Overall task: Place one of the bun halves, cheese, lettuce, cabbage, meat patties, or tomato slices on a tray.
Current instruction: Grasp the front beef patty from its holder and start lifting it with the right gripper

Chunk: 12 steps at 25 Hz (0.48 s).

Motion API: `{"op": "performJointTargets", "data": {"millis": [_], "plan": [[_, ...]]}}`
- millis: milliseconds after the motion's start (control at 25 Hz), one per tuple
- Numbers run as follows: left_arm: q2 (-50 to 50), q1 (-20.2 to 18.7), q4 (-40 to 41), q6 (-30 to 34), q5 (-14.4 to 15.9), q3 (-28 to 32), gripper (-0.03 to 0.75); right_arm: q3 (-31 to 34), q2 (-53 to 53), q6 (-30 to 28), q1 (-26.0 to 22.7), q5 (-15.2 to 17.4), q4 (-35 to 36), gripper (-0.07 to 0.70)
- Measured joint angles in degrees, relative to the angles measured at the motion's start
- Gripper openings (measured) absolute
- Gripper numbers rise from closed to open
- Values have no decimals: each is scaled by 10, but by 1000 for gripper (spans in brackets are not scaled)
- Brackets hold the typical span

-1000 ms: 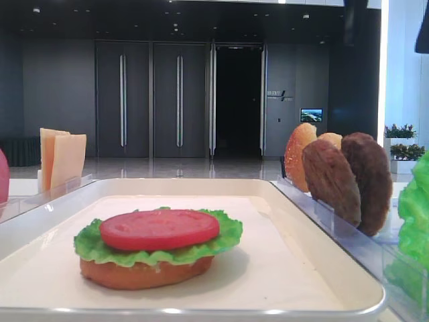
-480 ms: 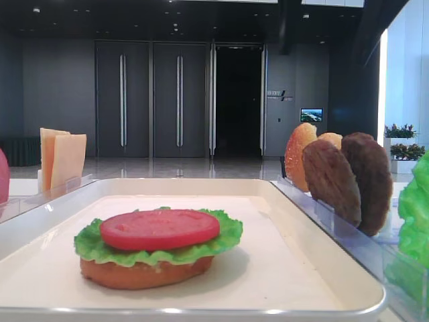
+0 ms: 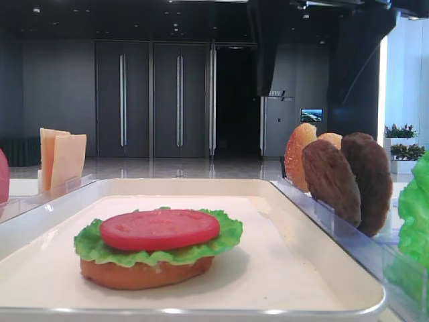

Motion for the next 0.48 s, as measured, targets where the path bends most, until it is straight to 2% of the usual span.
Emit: {"op": "performJointTargets", "data": {"millis": [240,480], "plan": [[0,0,0,0,0,0,25,0,21,-2,1,-26,-33,461],[0,0,0,0,0,0,1,0,34,-2,1,-35,-53,461]]}}
